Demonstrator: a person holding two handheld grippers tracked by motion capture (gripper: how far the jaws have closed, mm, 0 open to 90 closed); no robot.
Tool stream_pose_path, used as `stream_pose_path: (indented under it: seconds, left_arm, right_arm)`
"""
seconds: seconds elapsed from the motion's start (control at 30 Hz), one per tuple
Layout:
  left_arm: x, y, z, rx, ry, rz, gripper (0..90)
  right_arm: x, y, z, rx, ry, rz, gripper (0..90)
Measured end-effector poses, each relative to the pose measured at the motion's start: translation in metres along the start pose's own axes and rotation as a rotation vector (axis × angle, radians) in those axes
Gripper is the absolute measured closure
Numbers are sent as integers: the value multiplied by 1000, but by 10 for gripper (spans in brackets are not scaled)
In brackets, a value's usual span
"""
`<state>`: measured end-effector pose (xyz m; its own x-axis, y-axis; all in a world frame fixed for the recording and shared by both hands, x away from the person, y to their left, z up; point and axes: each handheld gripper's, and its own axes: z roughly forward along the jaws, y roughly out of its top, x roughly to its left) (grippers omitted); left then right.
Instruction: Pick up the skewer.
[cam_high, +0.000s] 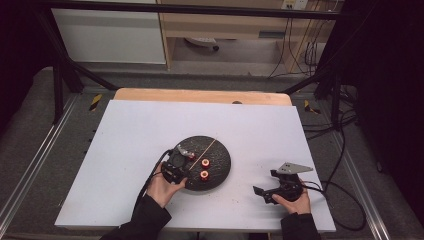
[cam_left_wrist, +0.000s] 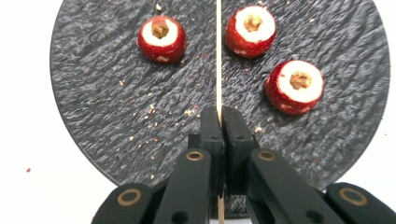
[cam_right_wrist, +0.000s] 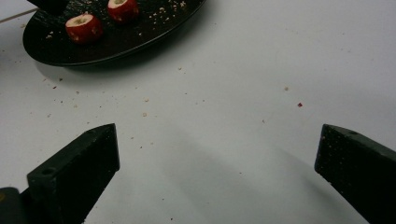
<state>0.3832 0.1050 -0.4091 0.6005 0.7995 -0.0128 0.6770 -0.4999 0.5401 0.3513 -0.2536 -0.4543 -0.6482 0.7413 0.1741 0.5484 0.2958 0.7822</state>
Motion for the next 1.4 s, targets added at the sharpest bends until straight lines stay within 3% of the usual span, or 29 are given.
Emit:
stream_pose_path:
  seconds: [0.17, 0.53, 0.57, 0.97, 1.23, 1.4]
  left_arm:
    - [7, -10, -9, -55, -3, 34, 879]
    - [28, -41, -25, -200, -99, 36, 879]
    - [31, -47, -29, -227, -110, 53, 879]
    - [50, -84, -47, -347, -133, 54, 879]
    - [58, -96, -52, -406, -152, 52, 880]
    - [59, -100, -50, -413, -159, 52, 879]
  right_arm:
    - [0, 0, -1, 4, -4, 1, 10]
    - [0, -1, -1, 13, -16, 5, 9]
    - [1, 0, -1, 15, -18, 9, 10]
    - [1, 0, 0, 17, -29, 31, 11]
    - [1, 1, 2, 22, -29, 40, 11]
    - [2, 1, 3, 21, -29, 50, 11]
